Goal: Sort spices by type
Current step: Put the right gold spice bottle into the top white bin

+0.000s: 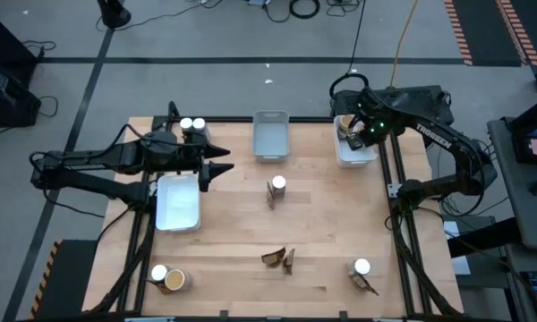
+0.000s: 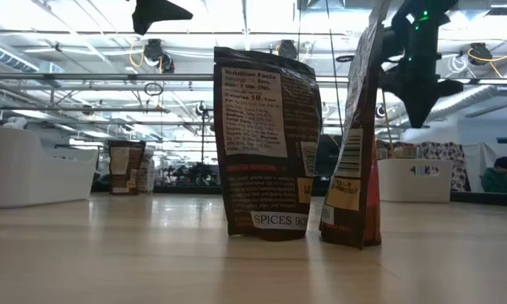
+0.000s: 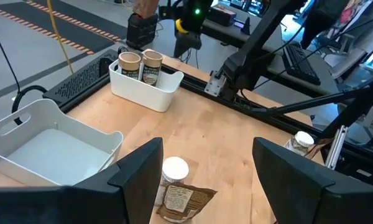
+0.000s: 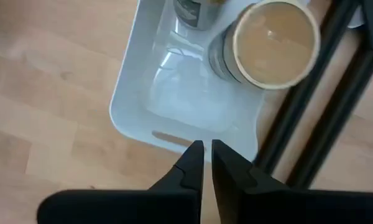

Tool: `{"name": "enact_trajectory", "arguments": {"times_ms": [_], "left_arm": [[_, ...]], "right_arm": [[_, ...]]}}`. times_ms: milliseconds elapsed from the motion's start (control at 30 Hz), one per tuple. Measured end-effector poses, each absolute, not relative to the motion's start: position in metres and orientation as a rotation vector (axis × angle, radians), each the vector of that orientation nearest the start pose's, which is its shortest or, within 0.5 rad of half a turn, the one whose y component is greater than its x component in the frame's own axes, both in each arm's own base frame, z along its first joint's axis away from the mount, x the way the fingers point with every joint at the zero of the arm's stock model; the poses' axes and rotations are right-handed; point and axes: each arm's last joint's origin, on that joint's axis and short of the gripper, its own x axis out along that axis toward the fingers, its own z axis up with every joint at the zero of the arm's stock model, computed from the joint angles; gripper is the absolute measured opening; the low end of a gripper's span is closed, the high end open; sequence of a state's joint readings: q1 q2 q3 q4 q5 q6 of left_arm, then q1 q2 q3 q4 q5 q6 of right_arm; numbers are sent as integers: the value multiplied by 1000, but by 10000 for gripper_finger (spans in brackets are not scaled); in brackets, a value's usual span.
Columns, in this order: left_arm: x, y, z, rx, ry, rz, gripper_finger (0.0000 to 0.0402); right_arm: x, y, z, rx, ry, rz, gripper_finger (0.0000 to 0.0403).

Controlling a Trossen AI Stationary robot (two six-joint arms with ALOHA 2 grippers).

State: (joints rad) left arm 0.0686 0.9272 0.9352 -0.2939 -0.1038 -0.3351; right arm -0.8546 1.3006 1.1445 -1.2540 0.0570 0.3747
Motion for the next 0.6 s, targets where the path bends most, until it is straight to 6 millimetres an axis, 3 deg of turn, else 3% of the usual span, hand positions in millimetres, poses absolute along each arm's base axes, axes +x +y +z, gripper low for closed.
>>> {"name": "enact_trajectory", "arguments": {"times_ms": [300, 600], "left_arm": [[198, 16, 349, -351, 253, 216, 252], [198, 16, 349, -352, 253, 217, 252]], "right_arm": [[128, -174, 236, 890, 1250, -1049, 1], [127, -182, 224, 815, 1220, -1137, 0]]}}
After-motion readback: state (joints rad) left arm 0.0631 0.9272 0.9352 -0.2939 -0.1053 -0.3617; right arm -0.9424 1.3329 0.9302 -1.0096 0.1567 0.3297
